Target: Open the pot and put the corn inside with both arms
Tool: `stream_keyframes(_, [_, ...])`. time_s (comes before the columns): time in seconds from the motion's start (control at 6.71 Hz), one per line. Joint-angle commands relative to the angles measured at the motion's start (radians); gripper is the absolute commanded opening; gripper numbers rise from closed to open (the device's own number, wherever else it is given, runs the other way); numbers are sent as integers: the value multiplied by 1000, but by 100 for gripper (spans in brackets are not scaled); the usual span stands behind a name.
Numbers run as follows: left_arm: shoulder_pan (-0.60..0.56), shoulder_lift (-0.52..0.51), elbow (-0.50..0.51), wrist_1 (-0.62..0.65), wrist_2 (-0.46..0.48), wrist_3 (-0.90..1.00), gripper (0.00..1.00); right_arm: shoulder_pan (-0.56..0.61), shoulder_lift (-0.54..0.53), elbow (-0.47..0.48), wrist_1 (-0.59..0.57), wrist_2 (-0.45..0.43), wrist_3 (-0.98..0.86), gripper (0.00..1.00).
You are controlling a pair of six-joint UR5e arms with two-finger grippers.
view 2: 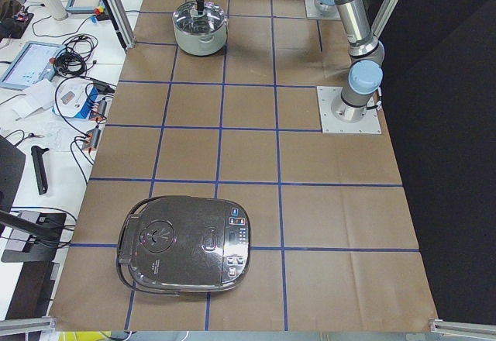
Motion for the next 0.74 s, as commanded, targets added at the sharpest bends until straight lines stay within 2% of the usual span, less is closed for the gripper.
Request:
stream_keyframes(0.0, [2,-1,-2,0,3,10,38,1,-63,-1,96,6,21,9])
stream_keyframes(0.15, [2,0,1,0,3,10,23,6,-75,7,96,7,36,9])
stream_keyframes(0.3, [2,0,2,0,3,10,16,11,-75,7,96,9,47,9])
stream_keyframes(0.6, [10,31,7,-13,3,11,14,20,-77,8,95,12,67,9])
